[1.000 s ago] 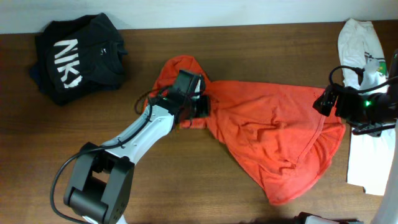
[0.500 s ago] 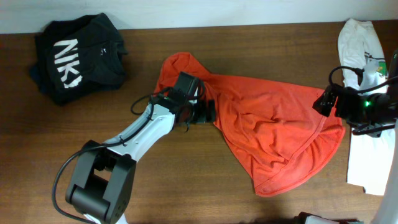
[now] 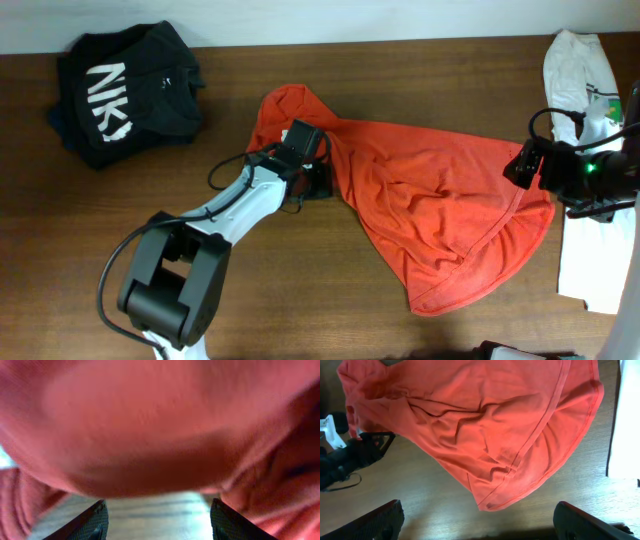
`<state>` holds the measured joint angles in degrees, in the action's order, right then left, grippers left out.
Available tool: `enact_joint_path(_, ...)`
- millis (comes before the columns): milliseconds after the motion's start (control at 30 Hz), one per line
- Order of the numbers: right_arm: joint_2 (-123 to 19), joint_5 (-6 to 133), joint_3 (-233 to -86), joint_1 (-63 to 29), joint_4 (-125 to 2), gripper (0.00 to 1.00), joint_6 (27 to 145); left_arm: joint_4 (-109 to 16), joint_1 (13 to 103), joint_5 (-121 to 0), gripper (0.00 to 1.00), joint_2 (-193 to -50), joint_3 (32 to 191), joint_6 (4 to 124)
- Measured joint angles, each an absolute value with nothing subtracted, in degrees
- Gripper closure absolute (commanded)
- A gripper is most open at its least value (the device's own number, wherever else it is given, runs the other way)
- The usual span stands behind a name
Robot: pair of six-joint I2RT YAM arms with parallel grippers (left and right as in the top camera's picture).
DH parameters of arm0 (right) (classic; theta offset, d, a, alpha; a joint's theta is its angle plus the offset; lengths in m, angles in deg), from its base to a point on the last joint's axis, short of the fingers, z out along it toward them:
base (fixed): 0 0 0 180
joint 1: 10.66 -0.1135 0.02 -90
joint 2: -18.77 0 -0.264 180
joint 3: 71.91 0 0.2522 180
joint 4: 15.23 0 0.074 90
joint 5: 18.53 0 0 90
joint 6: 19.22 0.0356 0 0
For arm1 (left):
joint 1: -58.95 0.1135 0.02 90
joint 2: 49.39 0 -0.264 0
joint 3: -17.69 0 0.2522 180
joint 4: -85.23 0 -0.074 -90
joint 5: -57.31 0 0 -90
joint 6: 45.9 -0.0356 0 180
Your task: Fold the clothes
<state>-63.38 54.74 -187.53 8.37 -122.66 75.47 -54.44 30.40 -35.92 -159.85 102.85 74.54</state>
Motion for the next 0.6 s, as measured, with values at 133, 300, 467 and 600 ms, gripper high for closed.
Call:
enact_joint_path(133, -63.38, 54.76, -187.53, 8.37, -122.7, 0.01, 75.45, -57.26, 30.4, -33.69, 0.35, -160.11, 102.83, 73.71)
enact_joint_path(300, -63.38, 54.76, -187.53, 8.37, -122.81, 0.01, 75.47, -59.45, 30.4, -33.73, 0.36, -163.32, 102.83, 73.69)
enact_joint_path(467, -63.38, 54.76, -187.53, 8.37, -122.83, 0.01, 75.47, -61.19, 30.4, -33.73, 0.48, -163.52, 102.81, 73.69)
enact_joint_path(600, -63.38, 54.76, -187.53, 8.37, -122.83, 0.01, 75.47, -61.92, 30.4, -33.73, 0.99, -163.52, 102.81, 73.64)
